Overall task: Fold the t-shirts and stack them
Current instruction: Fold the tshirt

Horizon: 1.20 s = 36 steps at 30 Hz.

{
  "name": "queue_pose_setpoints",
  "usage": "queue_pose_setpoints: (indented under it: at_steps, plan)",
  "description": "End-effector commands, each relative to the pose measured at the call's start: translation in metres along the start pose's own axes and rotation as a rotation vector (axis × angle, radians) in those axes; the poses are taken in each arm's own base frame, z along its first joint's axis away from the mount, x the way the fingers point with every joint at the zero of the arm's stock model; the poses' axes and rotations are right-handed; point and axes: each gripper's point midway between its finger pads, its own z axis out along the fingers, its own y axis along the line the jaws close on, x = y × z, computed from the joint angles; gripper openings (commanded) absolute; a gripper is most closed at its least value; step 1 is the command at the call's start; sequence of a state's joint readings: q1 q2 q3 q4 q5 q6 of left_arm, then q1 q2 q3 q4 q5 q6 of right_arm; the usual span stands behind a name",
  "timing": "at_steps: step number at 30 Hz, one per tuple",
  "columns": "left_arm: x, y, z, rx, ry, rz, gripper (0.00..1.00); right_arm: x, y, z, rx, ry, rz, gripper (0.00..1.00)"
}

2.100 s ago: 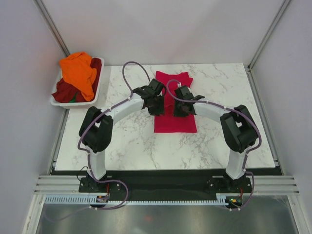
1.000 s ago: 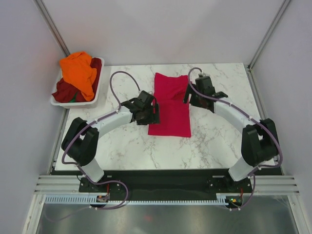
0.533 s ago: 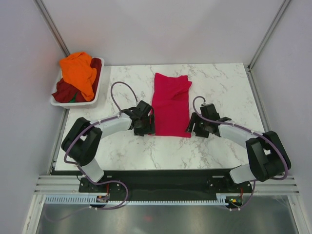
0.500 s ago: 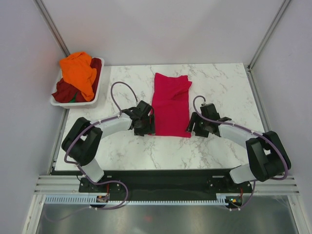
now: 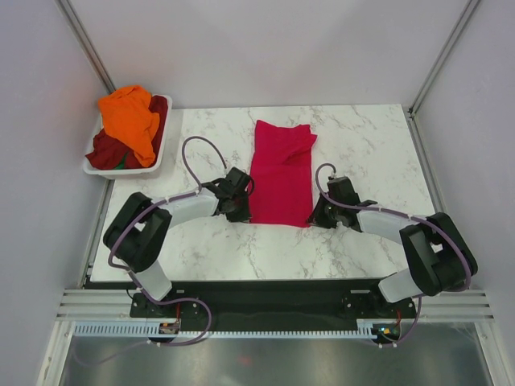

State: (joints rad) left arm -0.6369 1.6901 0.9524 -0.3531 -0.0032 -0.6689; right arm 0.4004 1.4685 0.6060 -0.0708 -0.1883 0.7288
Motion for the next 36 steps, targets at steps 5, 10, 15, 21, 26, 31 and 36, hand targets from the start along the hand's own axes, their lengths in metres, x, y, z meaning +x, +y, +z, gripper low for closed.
queue_pose_setpoints:
  at_steps: [5,10,15,21,26,31,36]
  plan:
    - [-0.004,0.008,0.006,-0.048,-0.074,-0.004,0.02,0.015,-0.020,0.001,0.072,0.034,-0.023,0.00]
    - [0.003,-0.003,-0.025,0.019,-0.117,0.013,0.02,0.023,-0.022,-0.017,0.069,0.031,-0.030,0.00]
    - [0.031,-0.005,-0.062,0.079,-0.119,0.003,0.02,0.042,-0.012,-0.045,0.029,0.040,-0.050,0.00]
    - [0.017,-0.013,-0.108,0.127,-0.198,-0.002,0.02,0.036,0.008,-0.070,-0.012,0.006,-0.045,0.00]
    - [-0.034,-0.040,-0.140,0.132,-0.304,0.059,0.02,-0.025,0.049,-0.090,-0.012,-0.125,-0.117,0.00]
    - [-0.106,-0.056,-0.144,0.116,-0.371,0.061,0.02,-0.116,0.075,-0.108,0.090,-0.338,-0.161,0.00]
    - [-0.167,-0.060,-0.136,0.137,-0.376,0.042,0.02,-0.172,0.081,-0.084,0.150,-0.361,-0.141,0.00]
